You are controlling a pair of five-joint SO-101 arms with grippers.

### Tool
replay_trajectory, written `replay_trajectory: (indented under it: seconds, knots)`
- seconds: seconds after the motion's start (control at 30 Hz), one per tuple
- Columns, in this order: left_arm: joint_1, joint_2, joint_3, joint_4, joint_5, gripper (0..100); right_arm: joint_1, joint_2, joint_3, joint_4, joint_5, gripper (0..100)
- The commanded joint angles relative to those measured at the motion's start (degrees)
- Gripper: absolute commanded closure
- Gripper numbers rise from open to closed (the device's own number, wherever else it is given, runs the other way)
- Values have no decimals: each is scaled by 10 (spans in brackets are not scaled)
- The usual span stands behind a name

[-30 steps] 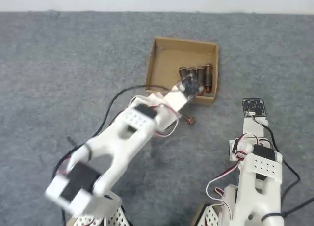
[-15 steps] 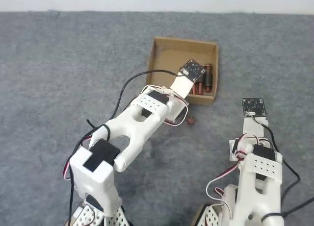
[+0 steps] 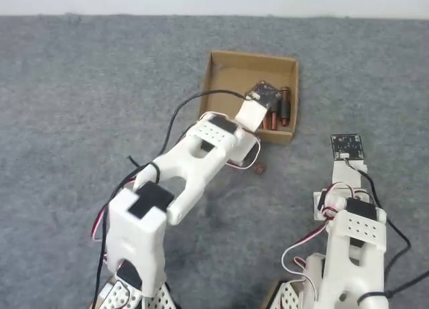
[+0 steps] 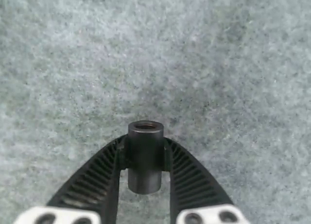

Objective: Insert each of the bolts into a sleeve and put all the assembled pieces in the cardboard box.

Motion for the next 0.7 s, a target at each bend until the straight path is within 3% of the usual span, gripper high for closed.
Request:
replay_trajectory:
  seconds: [0.0,0.33,0.67]
  knots:
    - [-2,24,-87,54,96,988,4,-22,-5,-8,9,991]
    - [-3,42,-107,177,109,989,4,-22,-5,-11,9,991]
    - [-38,-25,-11,150,109,990,5,-22,-5,-11,9,991]
